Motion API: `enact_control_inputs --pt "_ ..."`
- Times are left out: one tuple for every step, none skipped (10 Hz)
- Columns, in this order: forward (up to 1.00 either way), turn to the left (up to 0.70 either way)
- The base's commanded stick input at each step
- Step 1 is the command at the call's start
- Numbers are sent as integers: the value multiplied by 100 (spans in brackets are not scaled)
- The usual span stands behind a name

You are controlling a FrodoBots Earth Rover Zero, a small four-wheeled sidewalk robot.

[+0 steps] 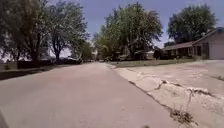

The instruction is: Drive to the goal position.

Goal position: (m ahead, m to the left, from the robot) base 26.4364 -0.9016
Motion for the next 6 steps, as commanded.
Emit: enact_control_inputs --pt "70 0" --pt "70 0" --pt "70 0" --pt "70 0" --pt "70 0" --pt "70 0"
